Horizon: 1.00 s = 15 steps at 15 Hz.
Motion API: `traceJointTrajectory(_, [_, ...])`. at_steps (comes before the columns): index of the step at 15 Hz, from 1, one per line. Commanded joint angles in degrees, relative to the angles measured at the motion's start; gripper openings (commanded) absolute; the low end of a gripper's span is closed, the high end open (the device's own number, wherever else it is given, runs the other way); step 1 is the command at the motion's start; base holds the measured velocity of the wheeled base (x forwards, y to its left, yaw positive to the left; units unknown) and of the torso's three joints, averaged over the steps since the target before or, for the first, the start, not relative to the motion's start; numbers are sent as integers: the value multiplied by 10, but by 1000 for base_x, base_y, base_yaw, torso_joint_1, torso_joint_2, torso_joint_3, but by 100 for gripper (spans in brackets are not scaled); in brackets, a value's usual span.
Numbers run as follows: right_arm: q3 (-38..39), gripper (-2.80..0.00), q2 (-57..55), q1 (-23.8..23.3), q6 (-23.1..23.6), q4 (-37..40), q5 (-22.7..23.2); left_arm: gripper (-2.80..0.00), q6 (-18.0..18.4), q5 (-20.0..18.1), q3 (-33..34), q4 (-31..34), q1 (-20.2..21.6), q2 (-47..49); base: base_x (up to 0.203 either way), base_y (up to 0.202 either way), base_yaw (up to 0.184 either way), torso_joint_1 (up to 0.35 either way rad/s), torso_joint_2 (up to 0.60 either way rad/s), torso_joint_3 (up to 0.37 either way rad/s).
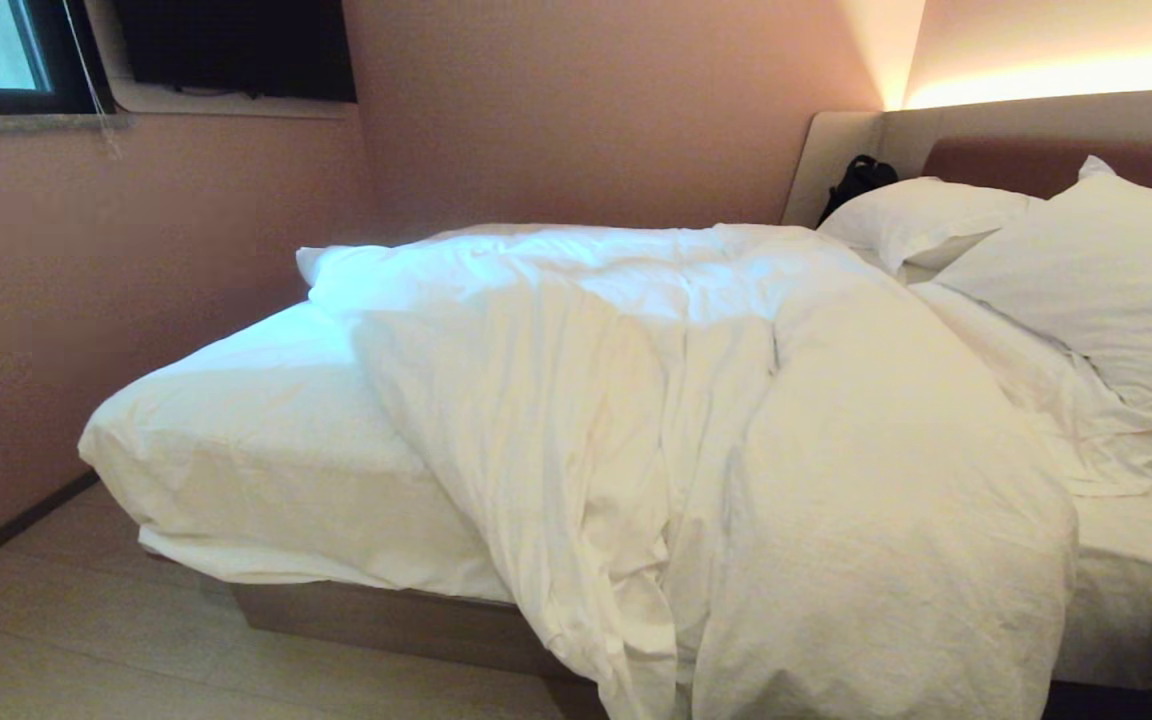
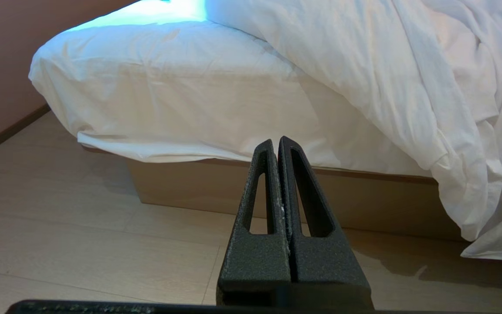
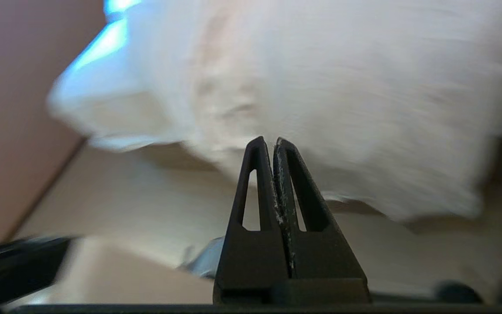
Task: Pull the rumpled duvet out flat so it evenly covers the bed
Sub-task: Hold the folded corner of the quilt
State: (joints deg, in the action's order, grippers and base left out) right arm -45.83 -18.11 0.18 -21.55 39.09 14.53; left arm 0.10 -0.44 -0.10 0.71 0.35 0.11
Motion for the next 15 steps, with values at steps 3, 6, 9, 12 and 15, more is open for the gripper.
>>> traceJointTrajectory(3, [37,-280,138,-2,88,25,-118,-280,0,0,0,0,0,0,0,0,0,0,0,0])
traceJointTrajectory(6, [92,-280,181,-2,169,15,-158,-280,0,0,0,0,0,0,0,0,0,0,0,0])
traceJointTrajectory(9, [159,-280,181,-2,187,-108,-167,-280,0,0,0,0,0,0,0,0,0,0,0,0])
traceJointTrajectory(12, [252,-280,181,-2,233,-228,-172,-280,0,0,0,0,0,0,0,0,0,0,0,0])
traceJointTrajectory(15, [359,-280,181,-2,256,-319,-172,-280,0,0,0,0,0,0,0,0,0,0,0,0])
